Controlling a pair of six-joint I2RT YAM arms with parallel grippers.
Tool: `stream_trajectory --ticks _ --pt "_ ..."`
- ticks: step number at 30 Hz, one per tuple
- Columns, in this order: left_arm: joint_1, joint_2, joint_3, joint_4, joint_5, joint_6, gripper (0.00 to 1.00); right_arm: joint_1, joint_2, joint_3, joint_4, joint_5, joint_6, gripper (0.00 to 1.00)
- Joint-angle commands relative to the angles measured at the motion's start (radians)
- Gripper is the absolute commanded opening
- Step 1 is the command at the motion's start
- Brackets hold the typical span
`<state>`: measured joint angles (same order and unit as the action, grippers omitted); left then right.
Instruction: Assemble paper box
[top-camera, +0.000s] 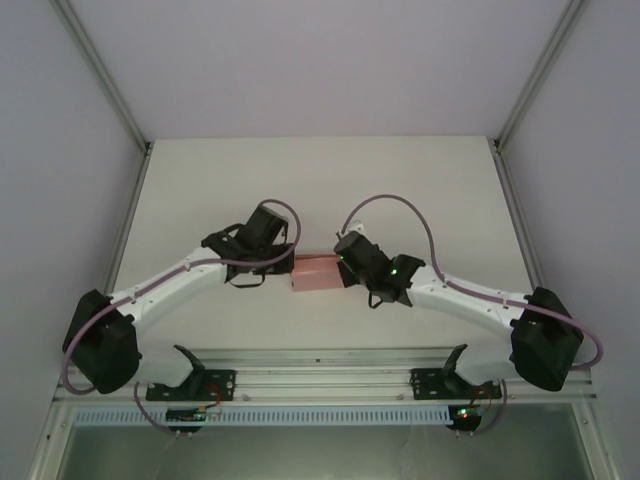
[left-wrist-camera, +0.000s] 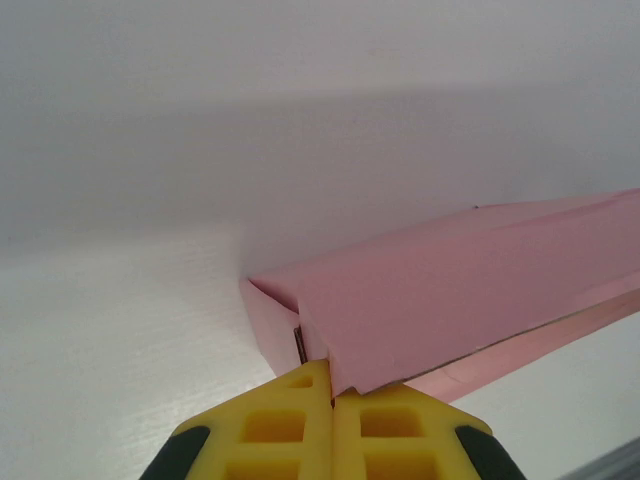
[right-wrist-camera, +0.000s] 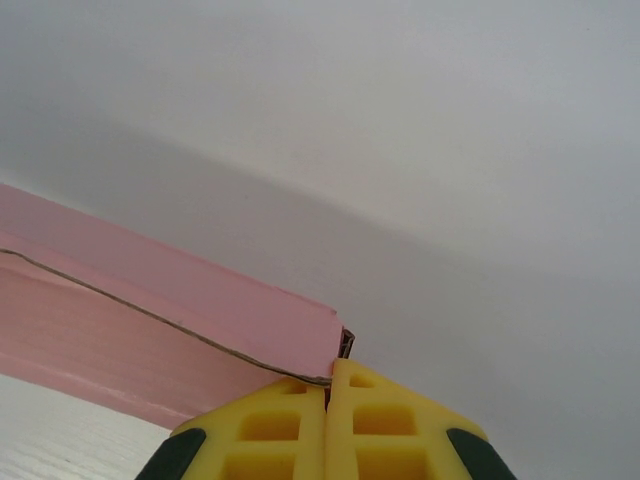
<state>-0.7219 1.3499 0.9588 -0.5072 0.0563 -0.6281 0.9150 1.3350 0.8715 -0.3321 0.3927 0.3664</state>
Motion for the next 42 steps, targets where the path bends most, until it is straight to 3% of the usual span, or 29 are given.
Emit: stream_trajectory --ticks 1,4,8,11,15,19,25,32,37,42 --pt "-0.060 0.038 -0.110 0.031 0.064 0.010 0.00 0.032 -0.007 -0.086 -0.005 -0.056 -0.040 0.00" --pt "-0.122 0.018 -0.181 0.087 -0.023 0.010 0.00 0.042 -0.048 -0.169 0.098 -0.079 -0.061 0.00" --pt "-0.151 0.005 -0.237 0.102 -0.089 -0.017 0.00 0.030 -0.106 -0.191 0.112 -0.164 -0.027 0.08" --pt "-0.150 0.001 -0.241 0.097 -0.117 -0.029 0.00 0.008 -0.151 -0.165 0.092 -0.205 0.017 0.26" --pt "-0.155 0.003 -0.221 0.066 -0.141 -0.015 0.00 -0.051 -0.209 -0.142 0.105 -0.307 0.069 0.63" --pt "-0.158 -0.001 -0.211 0.062 -0.152 -0.007 0.00 -0.125 -0.247 -0.147 0.166 -0.387 0.103 0.83" --pt "-0.158 -0.009 -0.203 0.065 -0.154 0.011 0.00 -0.270 -0.187 -0.138 0.156 -0.460 0.185 0.81" --pt "-0.159 -0.010 -0.178 0.056 -0.149 0.039 0.05 -0.307 -0.091 -0.175 0.095 -0.458 0.209 0.68" --pt "-0.165 -0.047 -0.141 -0.003 -0.095 0.092 0.21 -0.300 -0.095 -0.288 0.151 -0.431 0.275 0.59" --pt "-0.166 -0.145 -0.102 -0.122 -0.061 0.127 0.46 -0.277 -0.106 -0.334 0.150 -0.400 0.334 0.46"
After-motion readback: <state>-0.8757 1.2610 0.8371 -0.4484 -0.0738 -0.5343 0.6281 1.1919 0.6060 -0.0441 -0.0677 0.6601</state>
